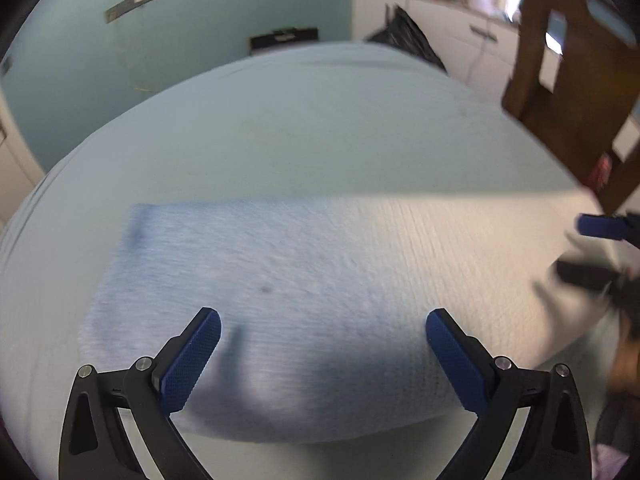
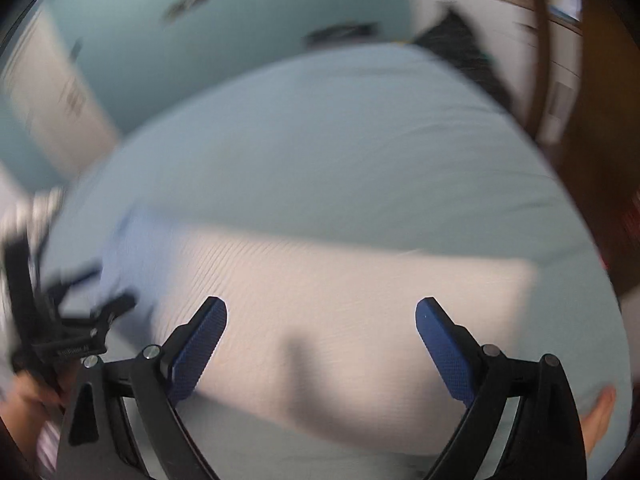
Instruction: Fold small clothes
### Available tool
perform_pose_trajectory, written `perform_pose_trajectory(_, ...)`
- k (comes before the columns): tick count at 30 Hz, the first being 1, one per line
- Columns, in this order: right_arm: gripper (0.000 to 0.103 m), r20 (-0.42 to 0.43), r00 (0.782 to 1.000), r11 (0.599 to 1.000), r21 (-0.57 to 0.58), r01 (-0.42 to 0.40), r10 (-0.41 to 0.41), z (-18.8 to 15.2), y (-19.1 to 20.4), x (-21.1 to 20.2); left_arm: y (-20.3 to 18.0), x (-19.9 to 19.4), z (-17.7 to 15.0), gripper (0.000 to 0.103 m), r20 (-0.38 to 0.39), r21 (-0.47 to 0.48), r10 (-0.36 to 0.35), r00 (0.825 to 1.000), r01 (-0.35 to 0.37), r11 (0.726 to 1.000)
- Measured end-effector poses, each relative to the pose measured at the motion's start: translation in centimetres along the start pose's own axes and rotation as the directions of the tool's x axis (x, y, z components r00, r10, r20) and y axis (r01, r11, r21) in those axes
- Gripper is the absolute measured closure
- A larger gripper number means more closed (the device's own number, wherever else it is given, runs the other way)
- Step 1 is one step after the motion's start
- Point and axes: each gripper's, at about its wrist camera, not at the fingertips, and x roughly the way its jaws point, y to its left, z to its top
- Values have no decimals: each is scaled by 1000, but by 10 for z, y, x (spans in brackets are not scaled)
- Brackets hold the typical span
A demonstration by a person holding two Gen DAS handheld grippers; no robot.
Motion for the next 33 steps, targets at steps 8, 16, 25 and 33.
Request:
perform_pose_trajectory(8,4,-90,995,985,-167,-49,34,-33,33,51,-1,24,-12,0,-13,-12,-4,1000,4,1000)
perform_pose_trajectory(16,4,-78,994,992,-91,-89,82,-43,-60,15,-12,30,-30,0,4,-2,6,1000,-6,1000)
perform_pose_trajectory(25,3,-88,988,989,75,131,-124,-74,-127,-31,-8,35,-24,0,-8,-16,33,999,-34,999)
perform_pose_trajectory(33,3,23,984,854,-495,163,-175,-86,32,-40,-7,42,-24,0,-4,-32,32,999,-32,999)
